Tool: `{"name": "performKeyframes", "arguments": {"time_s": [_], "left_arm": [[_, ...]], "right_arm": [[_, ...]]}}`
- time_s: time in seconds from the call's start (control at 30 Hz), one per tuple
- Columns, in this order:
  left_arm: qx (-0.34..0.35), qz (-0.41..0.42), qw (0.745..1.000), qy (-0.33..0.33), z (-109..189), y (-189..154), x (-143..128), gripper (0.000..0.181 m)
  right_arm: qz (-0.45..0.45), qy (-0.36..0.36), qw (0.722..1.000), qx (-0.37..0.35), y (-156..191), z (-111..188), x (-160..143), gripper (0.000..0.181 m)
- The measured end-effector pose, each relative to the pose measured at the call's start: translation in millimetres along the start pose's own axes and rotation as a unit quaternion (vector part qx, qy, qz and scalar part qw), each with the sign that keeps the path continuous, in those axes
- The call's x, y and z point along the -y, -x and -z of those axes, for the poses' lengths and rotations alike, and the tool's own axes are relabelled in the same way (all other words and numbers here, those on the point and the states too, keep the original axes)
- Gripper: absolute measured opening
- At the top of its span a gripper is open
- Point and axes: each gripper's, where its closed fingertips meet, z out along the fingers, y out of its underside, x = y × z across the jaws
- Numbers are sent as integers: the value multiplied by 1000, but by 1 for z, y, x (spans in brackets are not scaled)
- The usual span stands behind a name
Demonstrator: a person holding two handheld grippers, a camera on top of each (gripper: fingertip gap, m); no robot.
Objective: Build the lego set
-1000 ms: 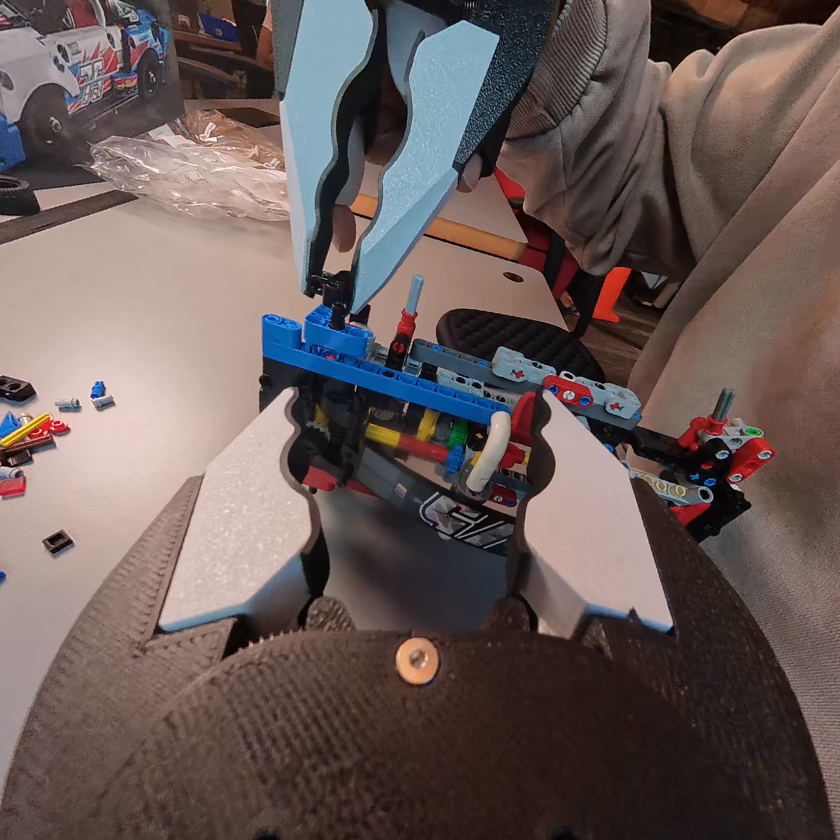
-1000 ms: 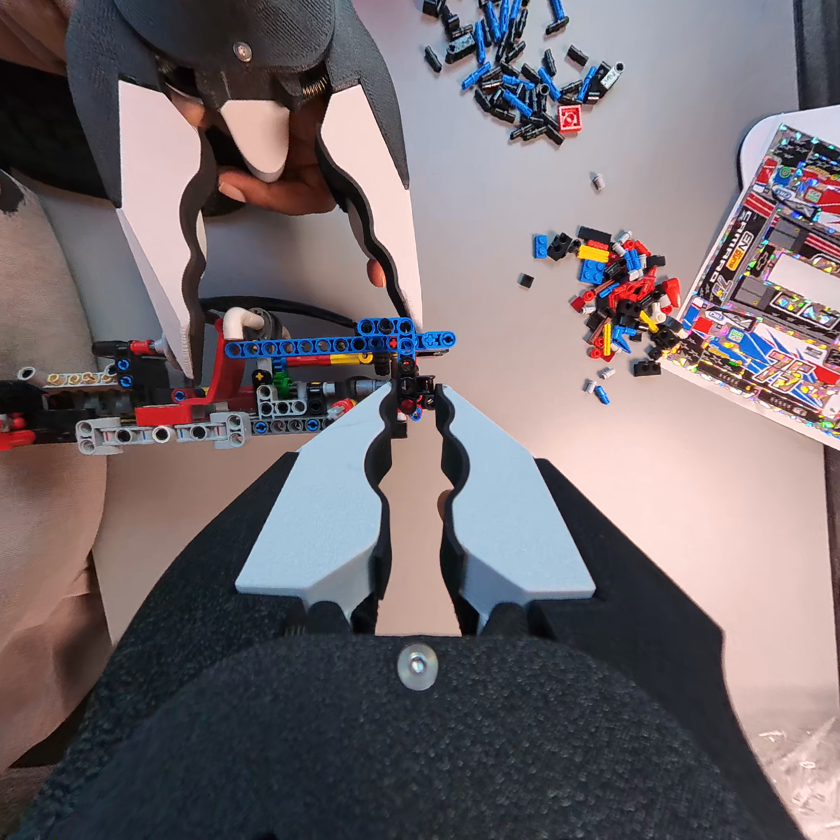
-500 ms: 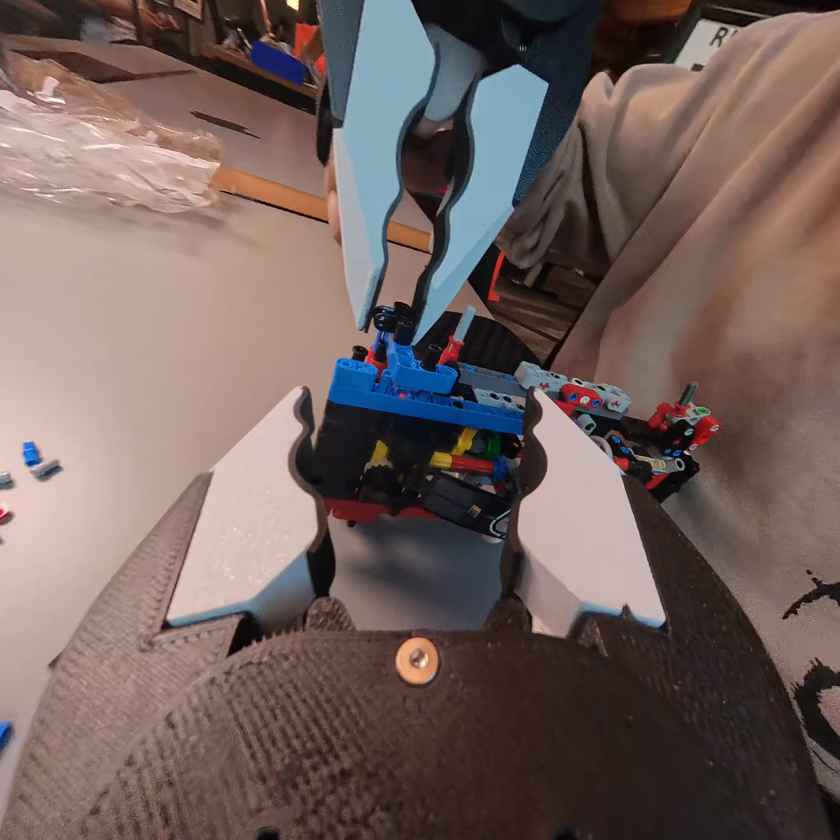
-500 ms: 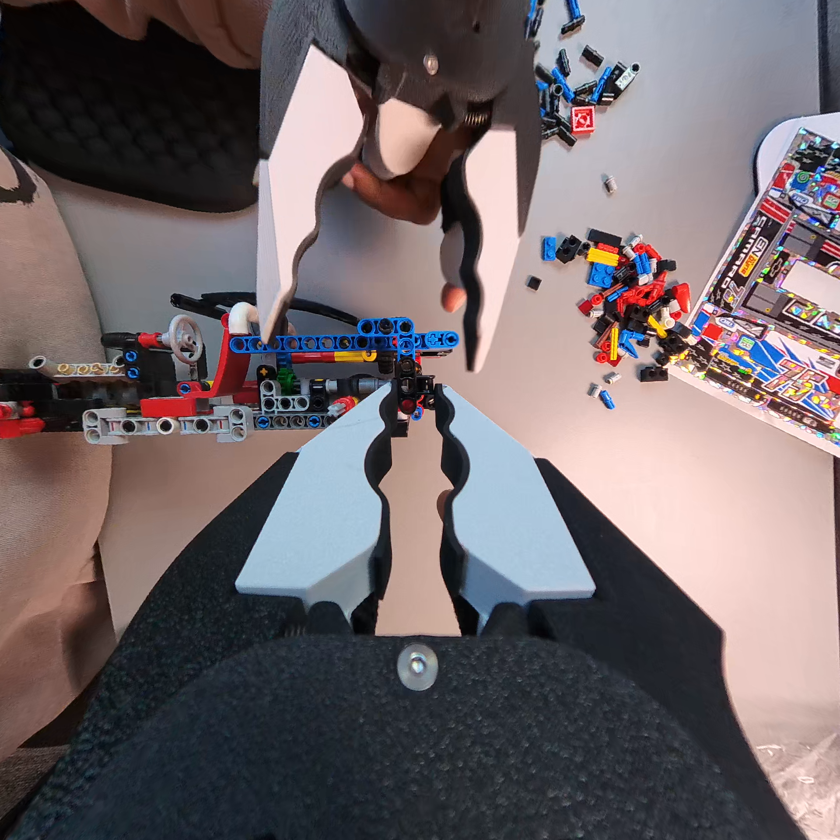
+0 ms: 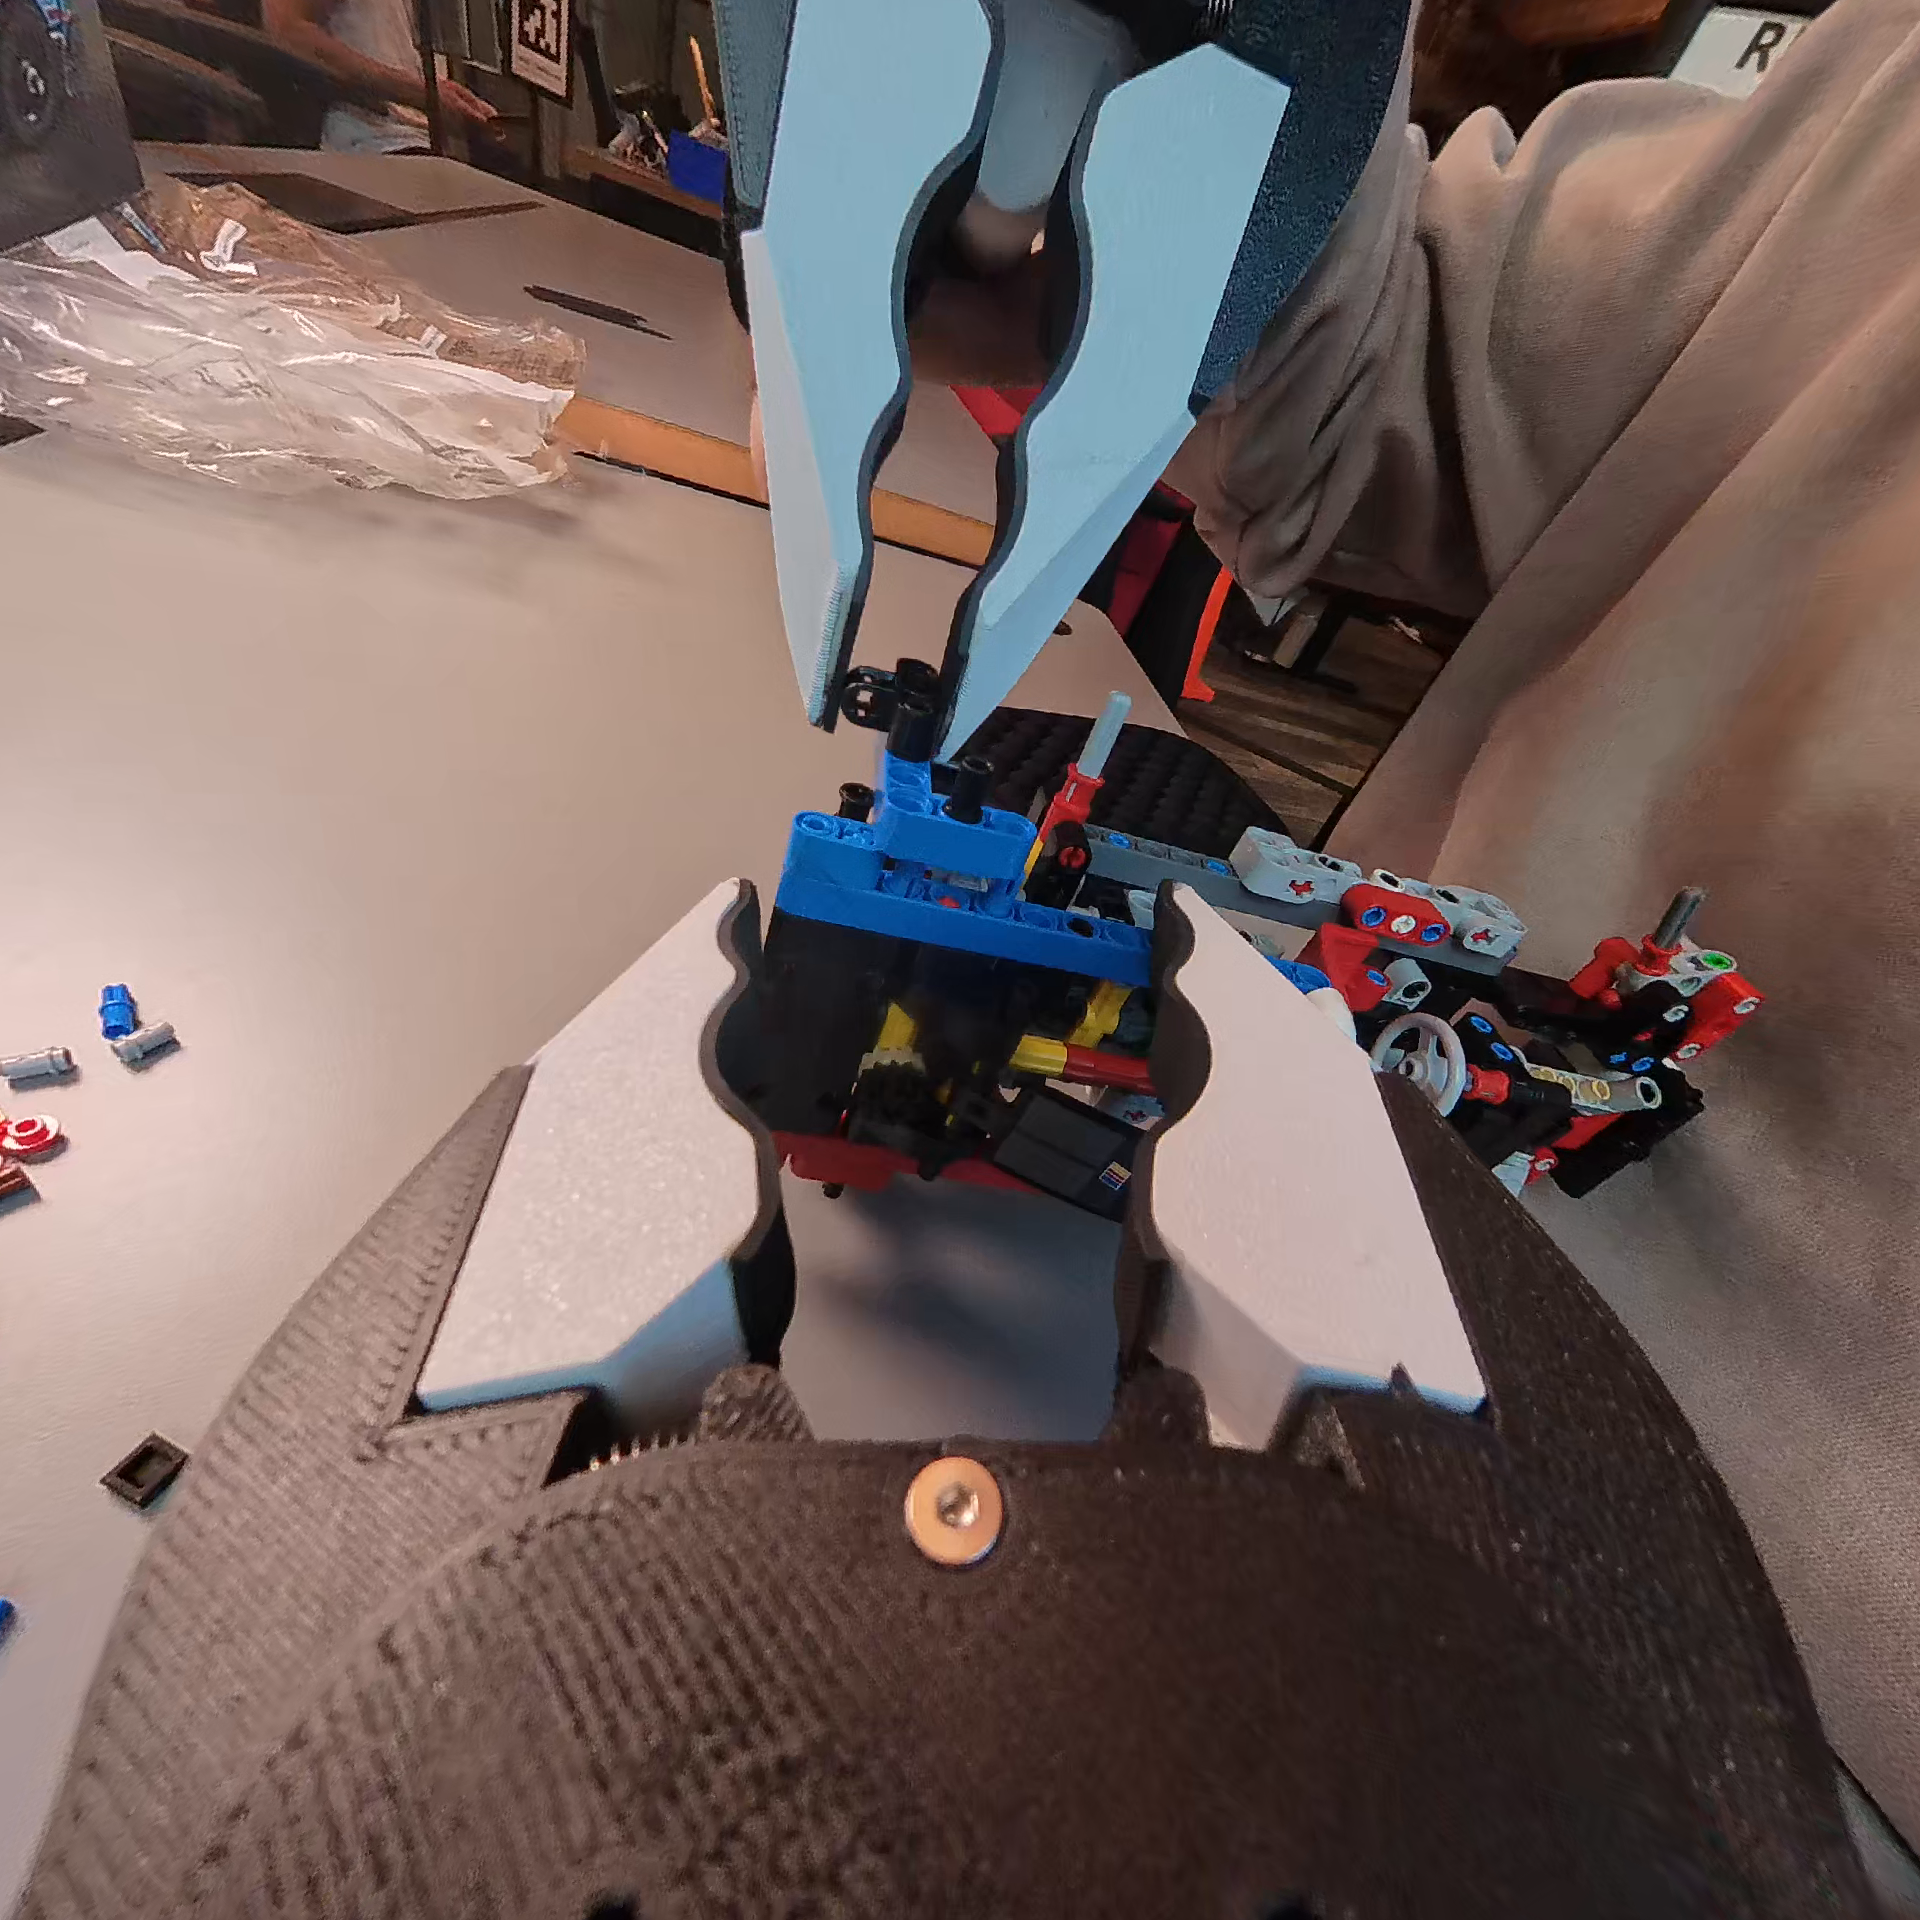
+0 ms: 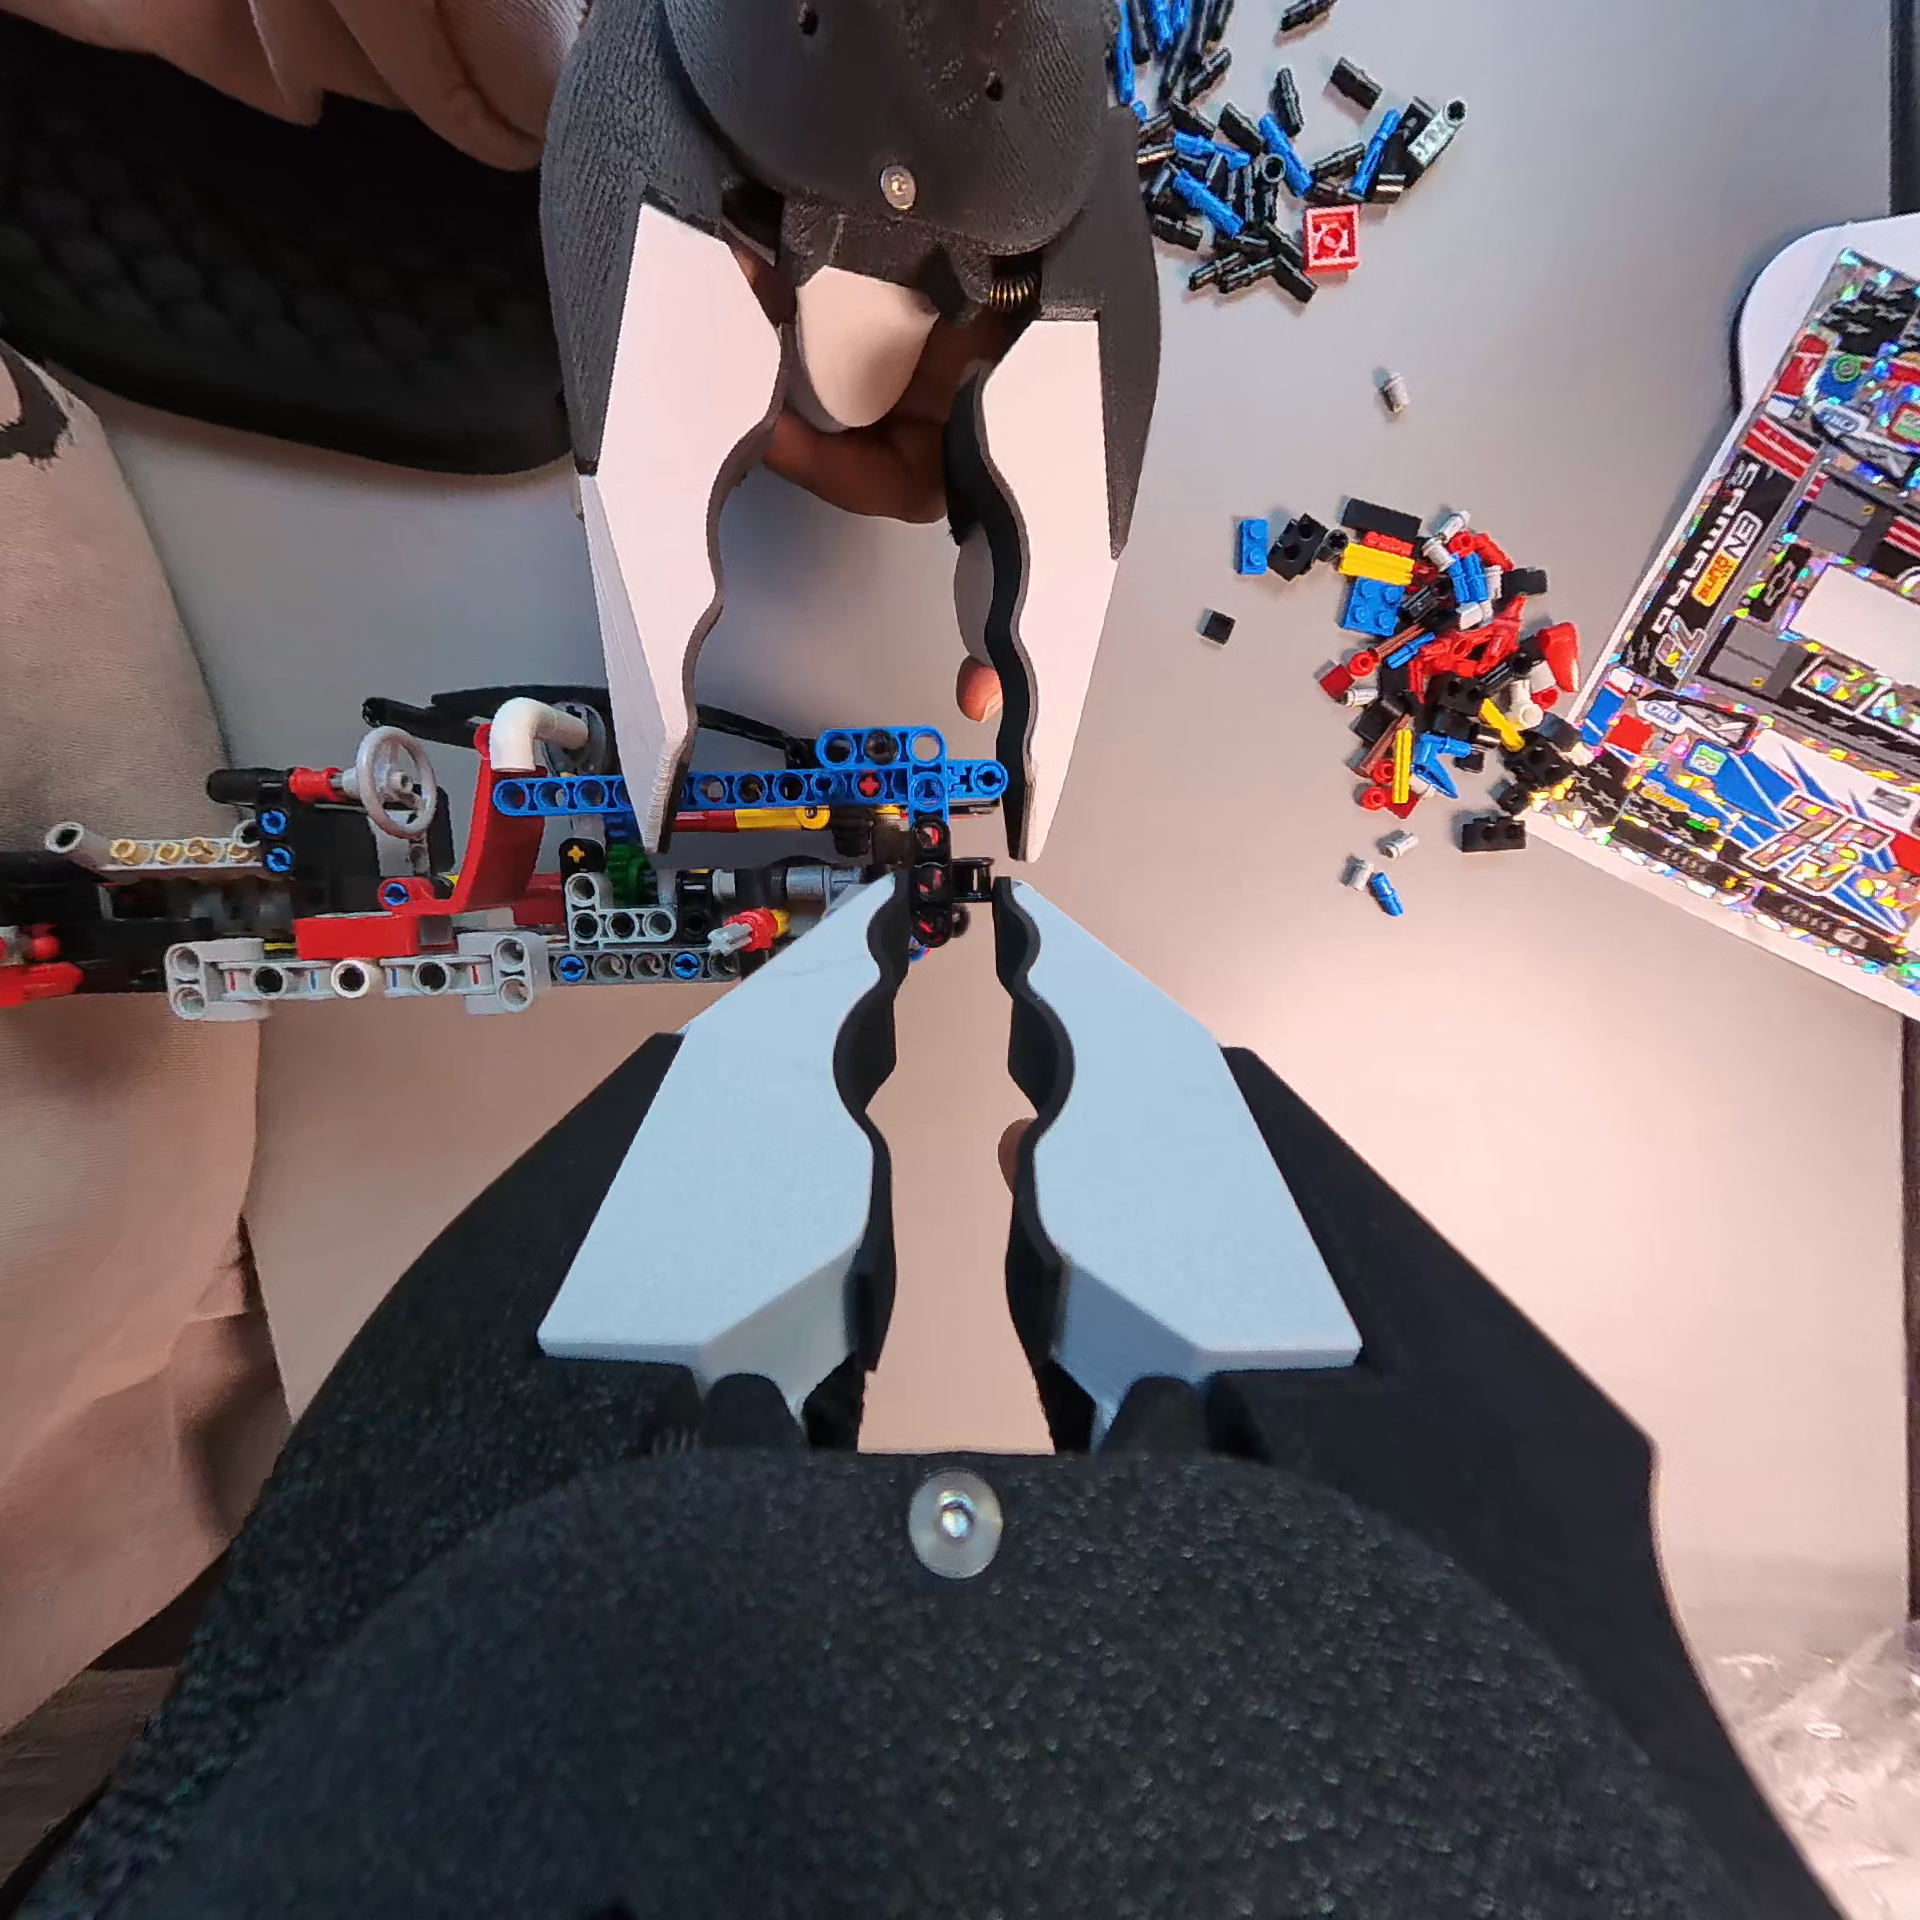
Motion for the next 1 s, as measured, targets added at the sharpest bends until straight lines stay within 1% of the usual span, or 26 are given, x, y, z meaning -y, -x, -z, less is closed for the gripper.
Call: {"name": "performKeyframes", "arguments": {"time_s": [0.17,0.3,0.4,0.5,0.63,0.73,0.83,0.9,0.97,1.0], "left_arm": [[4,3,1000,-1,0,0,0,74],[8,5,1000,-3,-1,1,1,72],[14,6,1000,-5,-1,2,1,71],[20,2,1000,-4,-1,1,1,70],[51,-35,998,-19,11,6,13,58],[67,-54,996,-39,22,5,25,42],[70,-82,994,-24,22,-1,25,31],[71,-92,993,-13,17,-3,21,28],[81,-104,991,-13,15,-2,21,22],[85,-108,990,-13,14,-1,21,21]], "right_arm": [[-34,-25,999,21,4,9,6,13],[-81,-38,995,51,6,3,1,13],[-77,-44,995,45,6,-1,-2,13],[-52,-45,997,26,6,-1,-2,13],[-20,-34,999,3,6,0,-4,14],[-18,-35,999,0,5,1,-5,13],[-15,-40,999,-2,4,1,-5,13],[-13,-43,999,-2,3,1,-5,13],[-12,-45,999,0,4,1,-6,13],[-11,-46,999,0,3,2,-6,13]]}}
